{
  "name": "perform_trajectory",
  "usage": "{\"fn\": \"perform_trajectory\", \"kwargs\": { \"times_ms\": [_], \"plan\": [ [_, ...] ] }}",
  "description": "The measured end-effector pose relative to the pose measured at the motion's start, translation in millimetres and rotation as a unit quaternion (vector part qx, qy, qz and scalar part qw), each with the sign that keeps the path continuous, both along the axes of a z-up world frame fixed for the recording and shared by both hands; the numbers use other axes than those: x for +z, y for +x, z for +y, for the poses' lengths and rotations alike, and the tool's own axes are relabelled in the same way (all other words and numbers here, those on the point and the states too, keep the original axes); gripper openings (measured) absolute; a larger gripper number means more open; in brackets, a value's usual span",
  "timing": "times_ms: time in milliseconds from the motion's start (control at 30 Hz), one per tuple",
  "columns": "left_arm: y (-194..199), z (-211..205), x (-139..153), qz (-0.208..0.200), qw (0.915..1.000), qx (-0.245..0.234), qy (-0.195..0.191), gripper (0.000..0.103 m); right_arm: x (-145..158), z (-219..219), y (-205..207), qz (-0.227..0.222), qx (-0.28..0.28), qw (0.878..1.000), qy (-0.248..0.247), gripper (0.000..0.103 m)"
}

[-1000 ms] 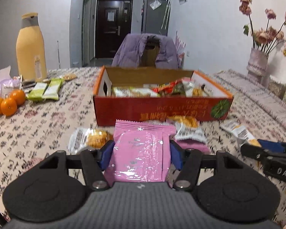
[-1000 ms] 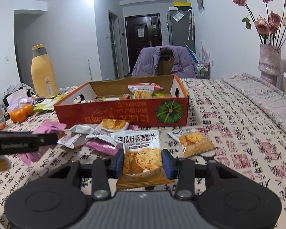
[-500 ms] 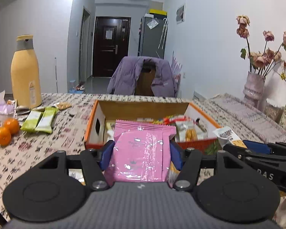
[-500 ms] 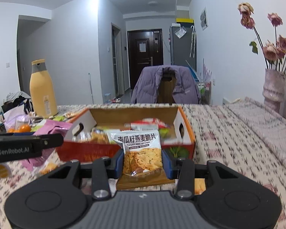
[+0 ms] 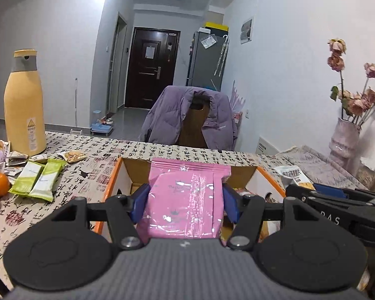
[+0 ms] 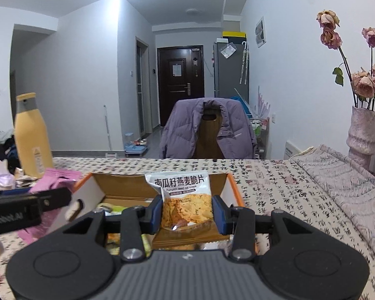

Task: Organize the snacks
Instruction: 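Carry both packets over the box and open both grippers, then withdraw both grippers from the box toward the snack pile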

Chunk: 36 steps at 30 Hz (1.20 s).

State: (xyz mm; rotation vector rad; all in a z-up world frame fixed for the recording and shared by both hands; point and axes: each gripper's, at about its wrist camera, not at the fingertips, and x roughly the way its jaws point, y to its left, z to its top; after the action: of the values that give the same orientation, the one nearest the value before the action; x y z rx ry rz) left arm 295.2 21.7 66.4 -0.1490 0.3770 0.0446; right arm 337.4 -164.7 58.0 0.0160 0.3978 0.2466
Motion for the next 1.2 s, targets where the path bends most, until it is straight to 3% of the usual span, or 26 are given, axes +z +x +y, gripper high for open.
{"fn": "perform_trajectory", "kwargs": {
  "times_ms": [167,300,633,700,733,767,800,867,1200],
  "plan": [
    [33,4,-10,0.003,0.9998,0.017,-0.003,0.062,-13,-4,34,0.010,-0.023,1.000,0.009,0.041],
    [46,6,-29,0.008,0.9994,0.033,-0.003,0.062,-30,-10,39,-0.006,-0.038,0.999,0.006,0.041],
    [61,10,-53,0.029,0.9990,0.034,0.005,0.063,-51,-9,57,0.042,-0.026,0.999,0.003,0.043],
    [59,11,-55,0.028,0.9989,0.037,0.007,0.066,-53,-10,57,0.053,-0.025,0.998,0.009,0.058],
    [58,12,-54,0.023,0.9990,0.038,0.007,0.078,-54,-11,57,0.055,-0.026,0.998,0.014,0.065],
    [56,14,-53,0.015,0.9990,0.041,0.005,0.094,-54,-12,56,0.054,-0.029,0.998,0.016,0.081],
    [53,14,-52,0.008,0.9988,0.048,0.003,0.103,-53,-13,54,0.050,-0.033,0.998,0.018,0.093],
    [48,13,-51,-0.006,0.9985,0.055,0.008,0.103,-52,-16,51,0.043,-0.038,0.998,0.024,0.102],
    [45,15,-44,-0.005,0.9985,0.054,0.003,0.103,-46,-22,47,0.034,-0.036,0.998,0.034,0.103]
  ]
}}
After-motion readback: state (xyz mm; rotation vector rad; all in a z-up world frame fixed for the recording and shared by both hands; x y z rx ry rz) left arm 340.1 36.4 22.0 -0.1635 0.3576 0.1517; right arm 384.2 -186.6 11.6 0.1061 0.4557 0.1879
